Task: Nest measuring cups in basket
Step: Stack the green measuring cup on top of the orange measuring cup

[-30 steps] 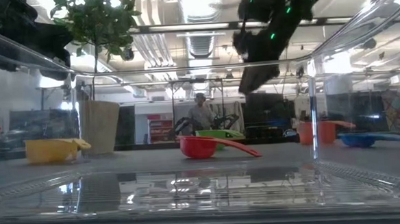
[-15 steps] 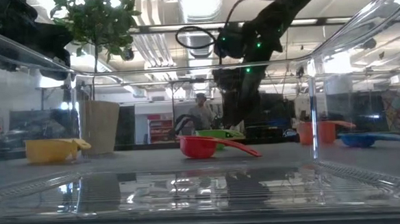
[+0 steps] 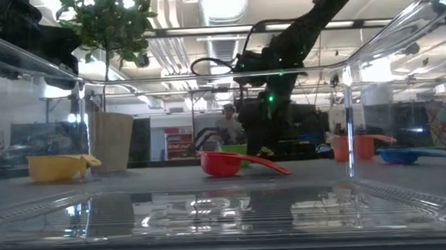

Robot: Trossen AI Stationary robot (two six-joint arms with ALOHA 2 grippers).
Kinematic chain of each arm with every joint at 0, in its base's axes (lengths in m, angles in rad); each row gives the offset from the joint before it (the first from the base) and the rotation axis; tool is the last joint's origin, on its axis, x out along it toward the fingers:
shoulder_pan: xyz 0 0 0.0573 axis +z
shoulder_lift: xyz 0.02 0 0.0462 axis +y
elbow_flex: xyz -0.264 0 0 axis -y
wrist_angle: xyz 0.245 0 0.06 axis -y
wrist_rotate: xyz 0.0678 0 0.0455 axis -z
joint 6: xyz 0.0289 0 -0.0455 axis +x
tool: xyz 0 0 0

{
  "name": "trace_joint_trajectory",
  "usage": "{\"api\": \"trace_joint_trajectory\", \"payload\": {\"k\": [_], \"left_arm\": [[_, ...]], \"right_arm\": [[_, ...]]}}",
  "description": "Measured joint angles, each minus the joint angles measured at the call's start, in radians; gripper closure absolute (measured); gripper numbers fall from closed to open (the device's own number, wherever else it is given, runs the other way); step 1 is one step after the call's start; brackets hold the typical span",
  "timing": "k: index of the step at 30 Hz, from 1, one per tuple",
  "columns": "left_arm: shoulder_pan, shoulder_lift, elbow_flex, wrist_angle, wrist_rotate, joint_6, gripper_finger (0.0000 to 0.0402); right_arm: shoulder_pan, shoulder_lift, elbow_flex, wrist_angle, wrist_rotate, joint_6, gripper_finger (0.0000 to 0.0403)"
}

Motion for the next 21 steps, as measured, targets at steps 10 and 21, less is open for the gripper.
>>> {"api": "trace_joint_trajectory", "payload": {"k": [10, 21], "left_arm": [[0.0, 0.0, 0.0, 0.0, 0.0, 0.0, 0.0361], [0.0, 0.0, 0.0, 0.0, 0.0, 0.0, 0.0361]], "right_arm": [[-0.001, -0.014, 0.002, 0.01, 0.0, -0.03, 0.0212], [-0.001, -0.026, 0.002, 0.001, 0.001, -0.042, 0.0271]]}}
